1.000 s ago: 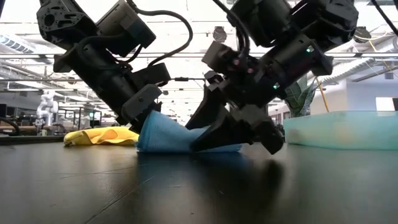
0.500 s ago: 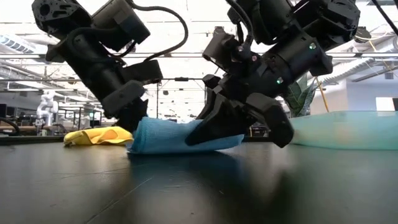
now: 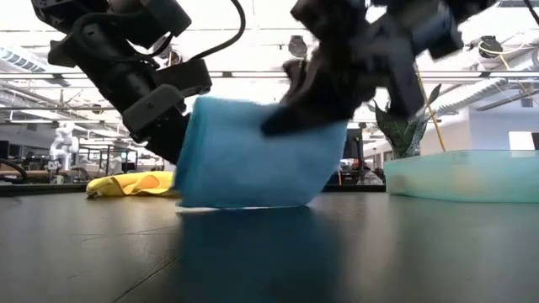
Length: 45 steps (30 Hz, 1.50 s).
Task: Fold microfiber towels
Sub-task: Put the blue microfiber cloth into the green bin
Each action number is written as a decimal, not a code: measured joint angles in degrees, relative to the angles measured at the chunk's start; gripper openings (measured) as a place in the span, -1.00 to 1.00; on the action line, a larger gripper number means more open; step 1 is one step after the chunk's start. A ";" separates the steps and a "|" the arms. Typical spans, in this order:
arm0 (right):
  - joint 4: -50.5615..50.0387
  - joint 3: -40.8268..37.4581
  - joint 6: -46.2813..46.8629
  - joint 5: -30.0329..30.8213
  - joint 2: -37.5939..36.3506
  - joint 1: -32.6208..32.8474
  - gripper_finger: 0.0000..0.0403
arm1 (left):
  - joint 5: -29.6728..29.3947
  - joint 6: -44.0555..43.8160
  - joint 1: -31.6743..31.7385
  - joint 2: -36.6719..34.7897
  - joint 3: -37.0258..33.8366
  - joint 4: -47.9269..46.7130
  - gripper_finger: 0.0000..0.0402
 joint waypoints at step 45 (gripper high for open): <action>-53.95 -16.68 1.92 14.30 -37.25 -24.33 -0.96 | -5.02 -1.57 -3.45 -0.11 0.15 -0.41 -0.28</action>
